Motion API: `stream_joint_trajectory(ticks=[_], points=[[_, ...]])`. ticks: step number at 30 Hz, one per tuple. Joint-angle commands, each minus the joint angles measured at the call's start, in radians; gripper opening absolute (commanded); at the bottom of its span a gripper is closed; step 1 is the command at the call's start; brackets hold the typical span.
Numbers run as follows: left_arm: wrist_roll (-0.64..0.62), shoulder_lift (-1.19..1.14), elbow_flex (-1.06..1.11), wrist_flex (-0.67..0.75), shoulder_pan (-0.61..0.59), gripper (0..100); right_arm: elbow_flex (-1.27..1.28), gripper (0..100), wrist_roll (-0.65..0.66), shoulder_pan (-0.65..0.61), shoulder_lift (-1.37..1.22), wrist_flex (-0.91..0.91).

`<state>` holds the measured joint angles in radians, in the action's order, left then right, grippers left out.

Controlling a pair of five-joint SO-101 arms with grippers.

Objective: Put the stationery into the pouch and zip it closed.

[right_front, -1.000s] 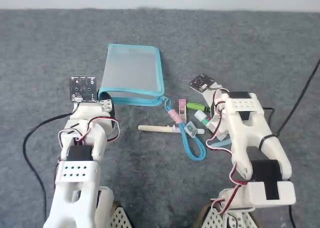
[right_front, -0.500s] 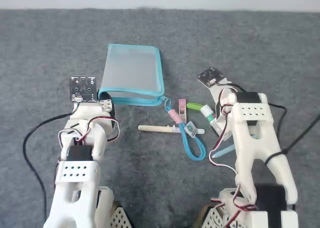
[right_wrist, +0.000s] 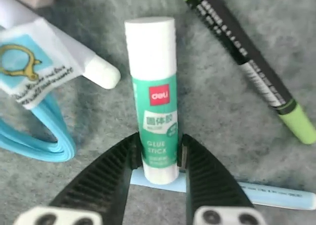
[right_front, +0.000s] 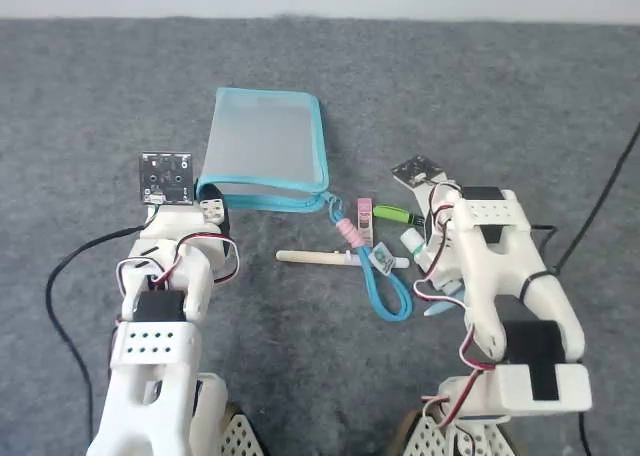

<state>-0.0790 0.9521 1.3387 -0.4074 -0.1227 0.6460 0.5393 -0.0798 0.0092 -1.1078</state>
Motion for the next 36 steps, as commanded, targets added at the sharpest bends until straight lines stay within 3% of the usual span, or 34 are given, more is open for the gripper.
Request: stream_joint_trajectory(ticks=[1,5,8,10,15,27,36], points=[[-0.009,-0.002,-0.061,-0.003,0.0,1,-0.02,10.2,-0.006,-0.005,0.001,0.015],[-0.009,-0.002,-0.061,-0.003,0.0,1,-0.018,9.9,-0.006,-0.007,-0.033,0.015],[-0.009,-0.002,-0.061,-0.003,0.0,1,-0.026,1.1,-0.014,-0.004,-0.031,0.016],[-0.009,-0.002,-0.061,-0.003,0.003,1,-0.032,1.9,-0.015,0.01,0.002,0.007],[-0.009,-0.002,-0.025,0.014,0.084,1,-0.034,0.7,-0.028,0.025,0.189,-0.056],[-0.009,-0.002,-0.001,0.031,0.189,1,-0.181,0.7,0.0,-0.079,0.653,-0.381],[-0.008,-0.002,-0.001,0.031,0.219,1,-0.227,0.7,-0.002,-0.421,0.641,-0.453]])
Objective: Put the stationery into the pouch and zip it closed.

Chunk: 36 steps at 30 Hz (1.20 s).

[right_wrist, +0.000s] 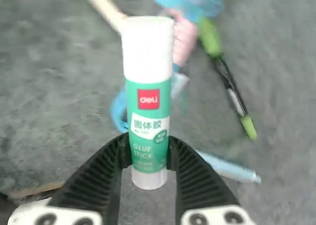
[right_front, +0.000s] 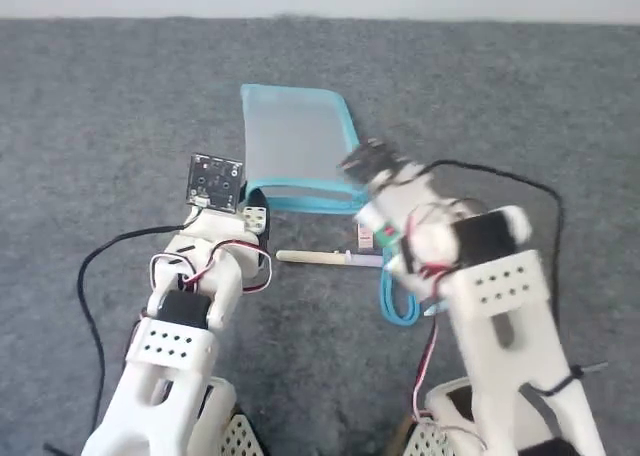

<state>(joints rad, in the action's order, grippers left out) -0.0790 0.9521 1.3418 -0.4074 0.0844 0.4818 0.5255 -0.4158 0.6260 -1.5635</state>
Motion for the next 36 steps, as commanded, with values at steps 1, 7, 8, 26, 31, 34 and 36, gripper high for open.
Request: stream_joint_trajectory(ticks=[1,7,8,26,31,34,36], points=[[-0.008,-0.002,-0.004,0.029,0.012,1,-0.066,0.7,0.012,-0.102,0.004,0.008],[0.018,-0.002,-0.001,0.025,0.041,1,-0.117,0.7,-0.043,-0.105,-0.232,0.105],[0.032,-0.002,0.005,0.026,0.044,1,-0.147,0.7,-0.057,-0.107,-0.28,0.107],[0.123,0.006,0.027,0.029,0.126,1,-0.957,0.7,-0.325,-0.016,-0.905,-0.054],[0.124,0.006,0.027,0.031,0.126,1,-1.056,2.0,-0.331,-0.038,-0.94,-0.087],[0.124,0.006,0.025,0.031,0.121,1,-1.057,11.0,-0.334,-0.038,-0.957,-0.09],[0.124,0.006,0.025,0.031,0.118,1,-1.057,16.8,-0.328,-0.039,-0.958,-0.09]])
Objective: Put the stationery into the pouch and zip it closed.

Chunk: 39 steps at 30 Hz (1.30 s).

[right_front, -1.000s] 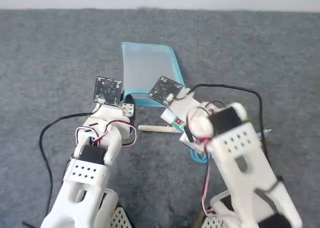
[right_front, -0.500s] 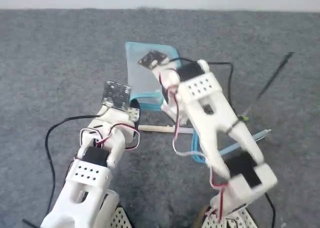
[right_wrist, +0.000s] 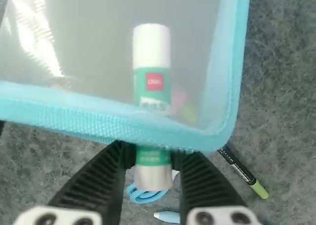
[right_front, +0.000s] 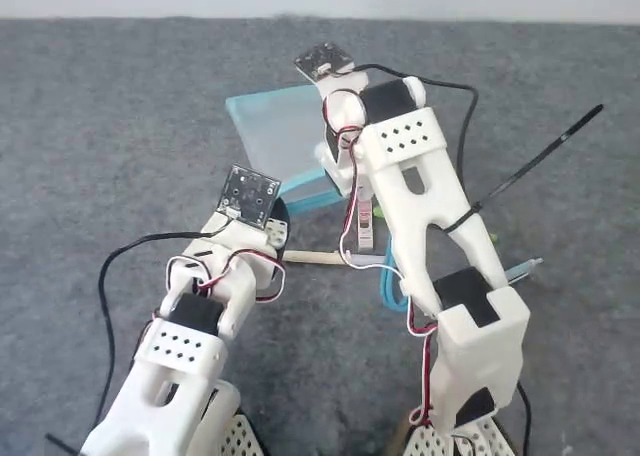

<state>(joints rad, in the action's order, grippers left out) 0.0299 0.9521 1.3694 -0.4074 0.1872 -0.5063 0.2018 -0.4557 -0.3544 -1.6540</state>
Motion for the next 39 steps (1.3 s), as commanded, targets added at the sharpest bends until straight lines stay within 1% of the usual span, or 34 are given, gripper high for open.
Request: stream_joint_trajectory(ticks=[1,3,6,10,14,16,19,23,25,27,30,35,39], points=[[0.015,0.006,-0.002,0.031,0.015,1,-0.069,19.1,-0.002,-0.002,0.024,0.002],[0.015,0.006,-0.004,0.031,0.015,1,-0.072,21.0,0.02,-0.005,0.028,0.001],[0.015,0.003,-0.004,0.031,0.015,1,-0.075,21.0,0.051,-0.012,0.03,0.001],[0.015,0.002,-0.004,0.032,0.014,1,-0.075,21.0,0.054,-0.013,0.065,0.001],[0.015,0.0,-0.005,0.054,-0.032,1,-0.069,21.0,0.054,0.005,0.17,-0.002],[0.011,-0.002,-0.002,0.071,-0.061,1,-0.069,21.0,0.057,0.025,0.226,-0.012],[0.009,-0.002,-0.004,0.071,-0.089,1,-0.069,21.0,0.112,0.077,0.285,-0.065],[0.008,0.006,-0.005,0.072,-0.124,1,-0.043,20.9,0.218,0.2,0.292,-0.147],[0.011,0.006,-0.007,0.074,-0.132,1,0.061,20.9,0.319,0.288,0.297,-0.133],[0.014,0.006,-0.012,0.074,-0.132,1,0.18,20.9,0.48,0.357,0.291,-0.13],[0.014,-0.002,-0.022,0.072,-0.133,1,0.39,20.9,0.689,0.453,0.303,-0.071],[0.014,-0.002,-0.024,0.072,-0.133,1,0.747,20.8,1.097,0.598,0.375,0.087],[0.014,-0.002,-0.024,0.072,-0.133,1,1.016,20.8,1.235,0.653,0.487,0.266]])
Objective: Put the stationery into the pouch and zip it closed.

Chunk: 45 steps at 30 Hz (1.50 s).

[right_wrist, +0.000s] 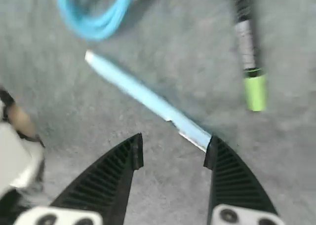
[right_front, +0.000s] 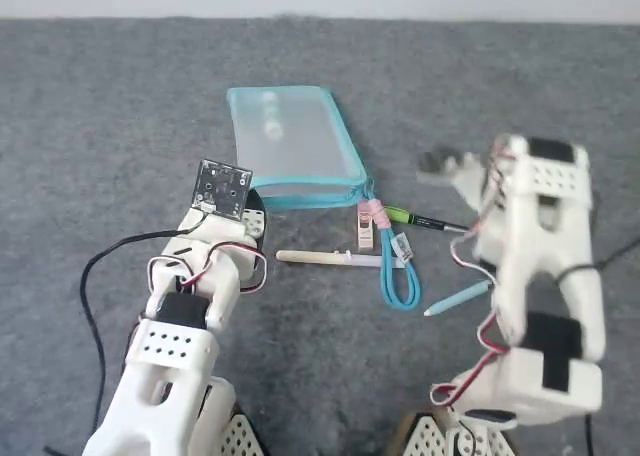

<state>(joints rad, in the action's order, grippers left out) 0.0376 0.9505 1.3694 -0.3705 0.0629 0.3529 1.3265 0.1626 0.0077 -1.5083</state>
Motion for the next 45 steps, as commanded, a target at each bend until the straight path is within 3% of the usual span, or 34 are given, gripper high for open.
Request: stream_joint_trajectory(ticks=[1,4,14,18,21,24,27,38,42,45], points=[[0.006,0.0,-0.024,0.035,-0.009,1,0.213,20.8,0.141,0.038,0.153,0.157],[0.006,0.0,-0.024,0.034,-0.009,1,0.356,20.8,0.193,0.031,0.213,0.262],[0.006,0.0,-0.022,0.032,-0.009,1,0.537,20.8,0.178,-0.015,0.183,0.529],[0.006,0.0,-0.021,0.032,-0.009,1,0.543,16.7,-0.025,-0.059,0.176,0.622],[0.006,0.0,-0.021,0.032,-0.009,1,0.519,0.7,-0.161,-0.09,0.177,0.631],[0.006,0.0,-0.021,0.032,-0.009,1,0.479,3.9,-0.262,-0.088,0.179,0.602],[0.006,0.0,-0.021,0.032,-0.009,1,0.423,0.3,-0.345,-0.087,0.179,0.567],[0.005,0.0,-0.021,0.034,-0.009,1,0.141,0.6,-0.801,-0.108,0.168,0.512],[0.005,0.0,-0.021,0.031,-0.009,1,0.081,0.6,-0.875,-0.117,0.166,0.516],[0.005,0.0,-0.019,0.031,-0.009,1,0.049,0.6,-0.89,-0.048,0.145,0.521]])
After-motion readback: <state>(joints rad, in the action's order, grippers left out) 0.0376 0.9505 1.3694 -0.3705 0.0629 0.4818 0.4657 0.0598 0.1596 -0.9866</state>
